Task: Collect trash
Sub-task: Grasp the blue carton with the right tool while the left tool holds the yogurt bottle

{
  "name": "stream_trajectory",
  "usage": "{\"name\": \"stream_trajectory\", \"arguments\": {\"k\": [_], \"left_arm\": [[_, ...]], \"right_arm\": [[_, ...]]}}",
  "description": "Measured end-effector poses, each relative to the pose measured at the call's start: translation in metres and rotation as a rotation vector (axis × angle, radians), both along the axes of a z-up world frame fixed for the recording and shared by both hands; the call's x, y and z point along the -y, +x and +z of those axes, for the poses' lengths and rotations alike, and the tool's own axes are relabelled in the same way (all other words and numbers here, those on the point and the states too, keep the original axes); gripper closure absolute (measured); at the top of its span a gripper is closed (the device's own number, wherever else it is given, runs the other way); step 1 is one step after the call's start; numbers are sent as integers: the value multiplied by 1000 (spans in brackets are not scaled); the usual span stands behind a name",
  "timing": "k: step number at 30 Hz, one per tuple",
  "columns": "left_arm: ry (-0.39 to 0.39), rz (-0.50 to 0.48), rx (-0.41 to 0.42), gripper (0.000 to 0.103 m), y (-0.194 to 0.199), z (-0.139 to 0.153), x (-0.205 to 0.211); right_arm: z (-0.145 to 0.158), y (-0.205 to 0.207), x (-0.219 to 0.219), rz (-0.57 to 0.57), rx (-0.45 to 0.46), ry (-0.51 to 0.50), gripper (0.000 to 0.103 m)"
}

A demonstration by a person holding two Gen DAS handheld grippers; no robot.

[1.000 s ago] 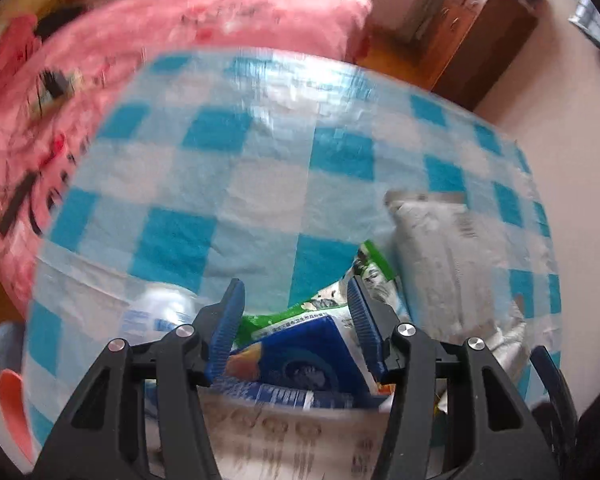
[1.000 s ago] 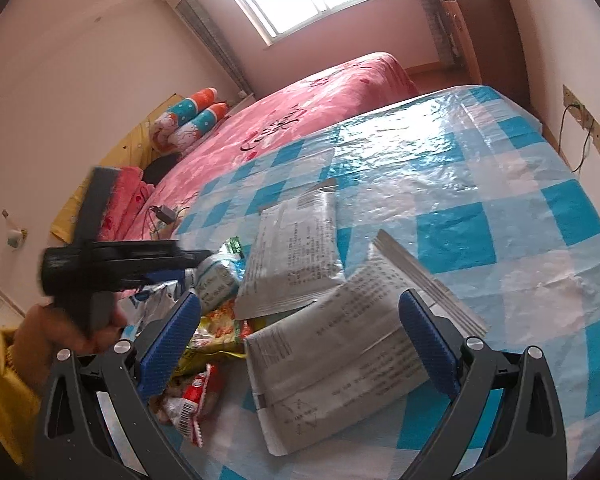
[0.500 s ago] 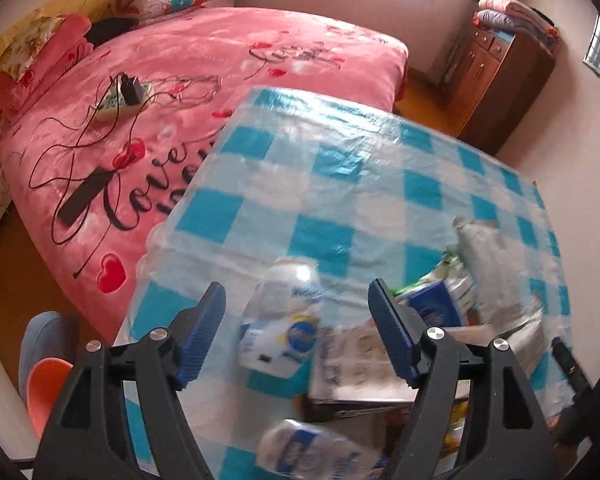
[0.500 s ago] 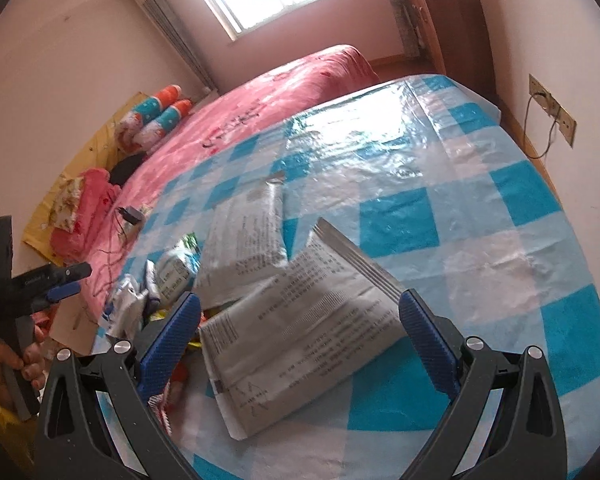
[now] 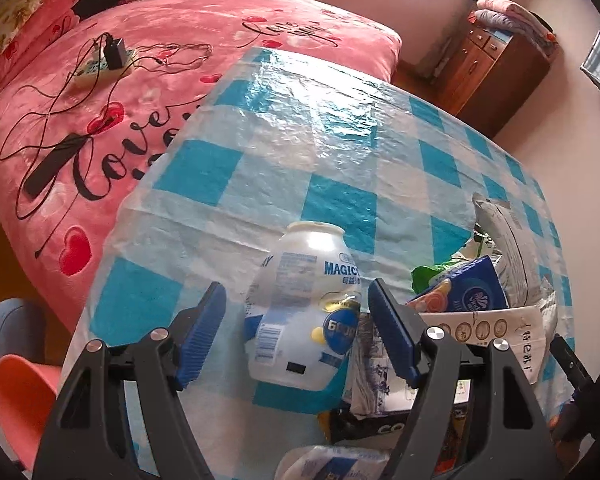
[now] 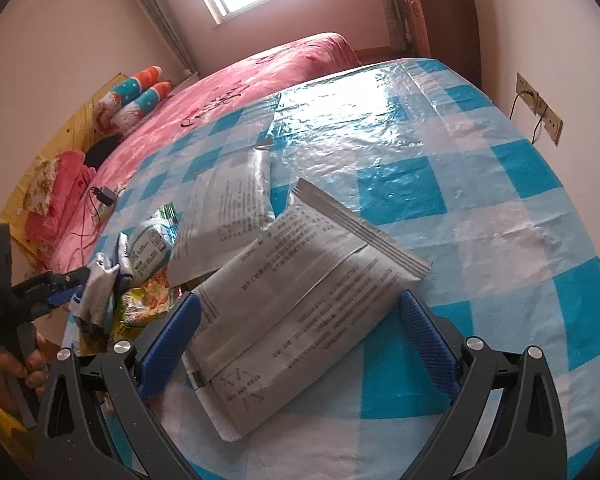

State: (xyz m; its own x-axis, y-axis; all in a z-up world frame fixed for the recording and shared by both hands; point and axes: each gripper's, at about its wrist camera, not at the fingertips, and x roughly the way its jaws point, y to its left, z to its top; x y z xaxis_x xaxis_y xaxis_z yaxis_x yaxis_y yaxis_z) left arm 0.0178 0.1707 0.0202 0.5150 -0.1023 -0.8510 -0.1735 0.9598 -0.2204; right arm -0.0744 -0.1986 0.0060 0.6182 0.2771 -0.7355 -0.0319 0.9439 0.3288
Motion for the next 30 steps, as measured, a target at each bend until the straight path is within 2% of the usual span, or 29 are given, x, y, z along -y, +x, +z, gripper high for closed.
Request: {"name": "stream_trajectory", "arguments": {"k": [7, 17, 24, 30], "left_arm": [[-37, -13, 26, 39, 1, -10, 3], [-52, -7, 85, 40, -13, -11, 1], [-89, 22, 149, 40, -28, -2, -11], [-111, 26, 195, 40, -46, 11, -18]], "right_arm": [[0, 9, -12, 25, 18, 36, 5], [6, 14, -31, 76, 24, 8, 5], [27, -1, -63, 197, 114, -43, 5], [44, -14, -106, 386, 222, -103, 5]]}}
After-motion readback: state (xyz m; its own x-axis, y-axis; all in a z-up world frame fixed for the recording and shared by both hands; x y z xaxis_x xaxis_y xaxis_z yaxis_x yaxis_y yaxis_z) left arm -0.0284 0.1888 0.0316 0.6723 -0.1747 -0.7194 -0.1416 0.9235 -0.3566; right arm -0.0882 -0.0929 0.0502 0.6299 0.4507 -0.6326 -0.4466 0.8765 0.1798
